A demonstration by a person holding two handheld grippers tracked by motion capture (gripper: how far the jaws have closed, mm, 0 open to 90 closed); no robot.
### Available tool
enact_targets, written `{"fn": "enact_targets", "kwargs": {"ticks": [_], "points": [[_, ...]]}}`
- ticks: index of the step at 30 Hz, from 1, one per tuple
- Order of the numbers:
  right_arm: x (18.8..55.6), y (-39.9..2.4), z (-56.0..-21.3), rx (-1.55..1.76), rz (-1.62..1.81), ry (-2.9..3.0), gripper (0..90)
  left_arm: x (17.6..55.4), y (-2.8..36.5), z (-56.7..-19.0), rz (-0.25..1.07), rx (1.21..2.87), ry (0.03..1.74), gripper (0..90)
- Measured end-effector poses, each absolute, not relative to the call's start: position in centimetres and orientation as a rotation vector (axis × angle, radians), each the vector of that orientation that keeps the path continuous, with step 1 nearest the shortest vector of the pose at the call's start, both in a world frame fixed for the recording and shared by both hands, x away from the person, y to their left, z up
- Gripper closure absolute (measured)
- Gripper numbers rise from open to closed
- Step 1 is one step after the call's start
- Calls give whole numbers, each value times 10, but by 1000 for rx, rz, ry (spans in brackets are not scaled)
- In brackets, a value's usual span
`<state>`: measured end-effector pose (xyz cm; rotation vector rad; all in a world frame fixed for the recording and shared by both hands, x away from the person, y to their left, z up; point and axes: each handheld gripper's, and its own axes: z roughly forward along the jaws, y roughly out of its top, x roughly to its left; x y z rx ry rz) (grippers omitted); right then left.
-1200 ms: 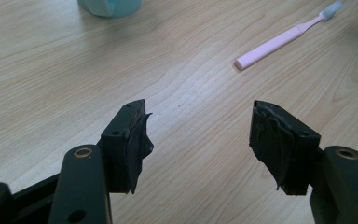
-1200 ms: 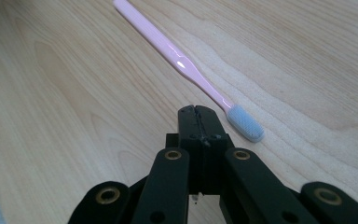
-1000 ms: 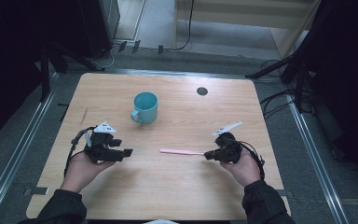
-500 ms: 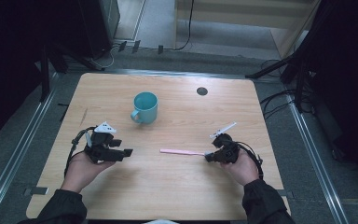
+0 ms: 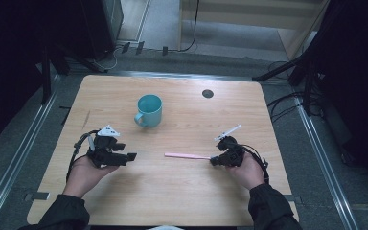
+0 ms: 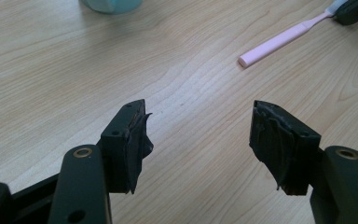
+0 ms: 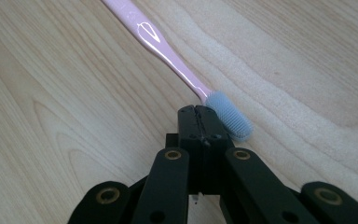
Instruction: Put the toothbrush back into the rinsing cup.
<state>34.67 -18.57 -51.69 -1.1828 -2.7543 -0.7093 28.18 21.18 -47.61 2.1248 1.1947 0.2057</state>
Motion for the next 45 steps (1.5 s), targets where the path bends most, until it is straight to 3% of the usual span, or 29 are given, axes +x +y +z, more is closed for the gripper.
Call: {"fn": "enact_targets", "kwargs": {"ticks": [30,39,45], "points": [[416,-167,-518,-1346,-813,-2780,900,282,209,-477,192,2139,1183,366],[410,-147,-501,-1300,-856,-2807,900,282,210,-477,192,2136,1190,366],[399,-105,-494,-1188,-877,-2811,900,281,211,-477,191,2134,1195,364]]}}
